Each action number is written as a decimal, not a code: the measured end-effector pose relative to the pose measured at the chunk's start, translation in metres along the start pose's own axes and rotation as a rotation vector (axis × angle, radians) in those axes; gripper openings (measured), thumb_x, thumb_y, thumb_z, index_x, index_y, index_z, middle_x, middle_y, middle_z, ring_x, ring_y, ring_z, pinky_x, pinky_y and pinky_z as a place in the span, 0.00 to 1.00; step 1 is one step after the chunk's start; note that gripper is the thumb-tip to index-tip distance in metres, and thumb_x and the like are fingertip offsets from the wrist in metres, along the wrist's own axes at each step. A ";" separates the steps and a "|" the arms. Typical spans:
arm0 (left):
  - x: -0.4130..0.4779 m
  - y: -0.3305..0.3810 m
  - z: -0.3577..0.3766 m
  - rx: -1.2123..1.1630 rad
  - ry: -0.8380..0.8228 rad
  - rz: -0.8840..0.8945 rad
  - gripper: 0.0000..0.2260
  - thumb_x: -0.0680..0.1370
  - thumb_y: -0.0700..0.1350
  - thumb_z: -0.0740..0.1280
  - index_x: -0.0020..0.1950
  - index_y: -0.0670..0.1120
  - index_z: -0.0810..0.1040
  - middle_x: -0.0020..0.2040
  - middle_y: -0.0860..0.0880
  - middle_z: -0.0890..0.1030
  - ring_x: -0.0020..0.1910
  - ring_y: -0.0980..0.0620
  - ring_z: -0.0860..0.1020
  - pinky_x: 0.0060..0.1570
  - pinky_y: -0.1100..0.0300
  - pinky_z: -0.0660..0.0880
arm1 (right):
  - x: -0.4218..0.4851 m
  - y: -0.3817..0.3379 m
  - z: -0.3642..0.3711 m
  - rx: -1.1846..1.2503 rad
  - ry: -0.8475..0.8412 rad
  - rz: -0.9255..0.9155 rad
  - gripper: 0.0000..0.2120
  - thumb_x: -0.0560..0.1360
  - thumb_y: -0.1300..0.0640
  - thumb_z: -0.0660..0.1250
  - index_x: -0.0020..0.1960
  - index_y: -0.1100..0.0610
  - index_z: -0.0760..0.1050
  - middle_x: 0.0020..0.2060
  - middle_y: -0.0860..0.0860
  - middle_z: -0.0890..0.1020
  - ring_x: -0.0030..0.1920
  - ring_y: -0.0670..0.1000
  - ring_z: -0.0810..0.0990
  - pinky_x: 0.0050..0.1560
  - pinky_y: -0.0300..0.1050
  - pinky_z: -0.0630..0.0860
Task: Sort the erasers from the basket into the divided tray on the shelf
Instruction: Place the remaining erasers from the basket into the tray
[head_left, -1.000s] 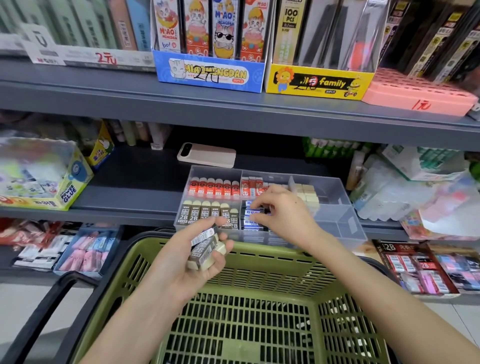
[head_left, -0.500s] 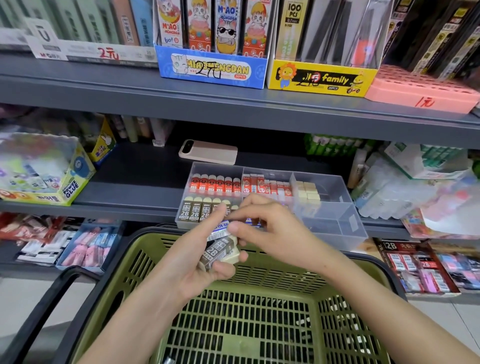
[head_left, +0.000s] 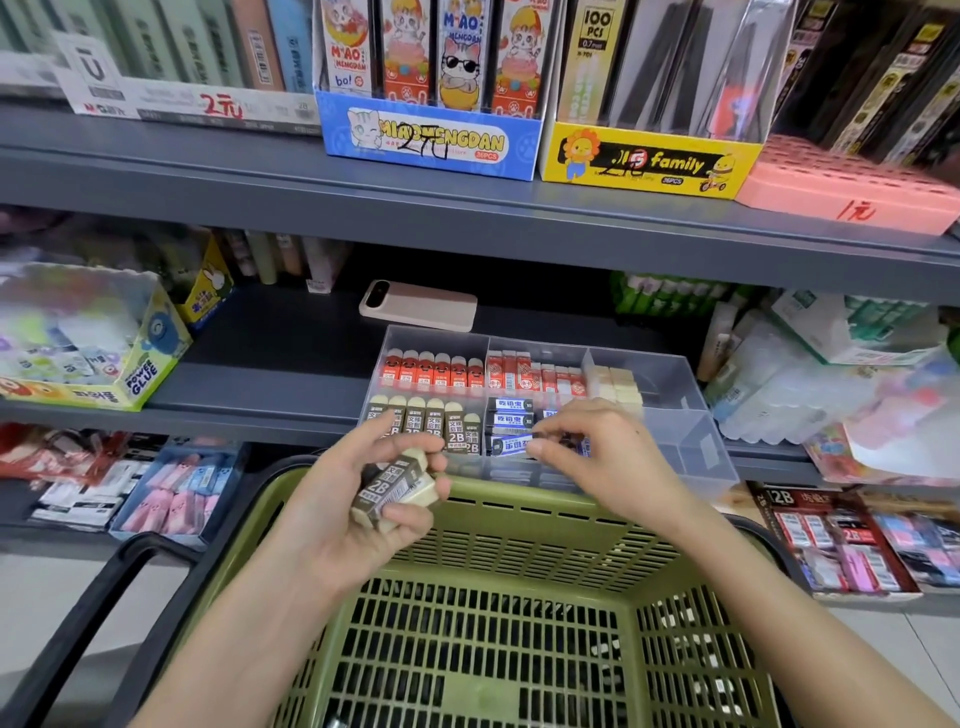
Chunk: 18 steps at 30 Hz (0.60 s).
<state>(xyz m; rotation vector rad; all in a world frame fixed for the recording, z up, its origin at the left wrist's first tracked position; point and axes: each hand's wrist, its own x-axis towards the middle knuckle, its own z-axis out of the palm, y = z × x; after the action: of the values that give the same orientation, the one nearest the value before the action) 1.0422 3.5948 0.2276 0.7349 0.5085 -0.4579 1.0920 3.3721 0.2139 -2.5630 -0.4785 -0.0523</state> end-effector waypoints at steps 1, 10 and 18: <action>0.000 0.000 0.000 0.002 0.002 0.003 0.16 0.70 0.49 0.67 0.40 0.35 0.82 0.36 0.40 0.79 0.29 0.47 0.77 0.16 0.66 0.65 | 0.001 -0.001 0.001 0.050 -0.014 0.033 0.08 0.73 0.49 0.69 0.50 0.50 0.81 0.38 0.40 0.78 0.43 0.44 0.75 0.46 0.38 0.71; -0.002 0.002 0.001 0.019 -0.004 0.024 0.15 0.70 0.47 0.66 0.40 0.35 0.82 0.36 0.40 0.79 0.29 0.47 0.77 0.16 0.66 0.65 | 0.013 -0.012 -0.024 0.386 0.078 0.182 0.08 0.70 0.63 0.71 0.42 0.51 0.78 0.34 0.47 0.77 0.33 0.42 0.72 0.37 0.32 0.71; -0.001 0.000 -0.001 0.059 -0.026 0.026 0.13 0.69 0.46 0.66 0.39 0.36 0.82 0.36 0.40 0.78 0.29 0.48 0.77 0.16 0.66 0.65 | 0.032 -0.035 -0.015 -0.270 -0.172 -0.001 0.06 0.71 0.52 0.69 0.41 0.54 0.80 0.30 0.44 0.74 0.35 0.46 0.71 0.38 0.39 0.65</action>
<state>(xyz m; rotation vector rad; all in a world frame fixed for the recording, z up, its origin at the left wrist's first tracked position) 1.0410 3.5952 0.2277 0.7902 0.4624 -0.4588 1.1104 3.4026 0.2478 -2.8466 -0.5715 0.1122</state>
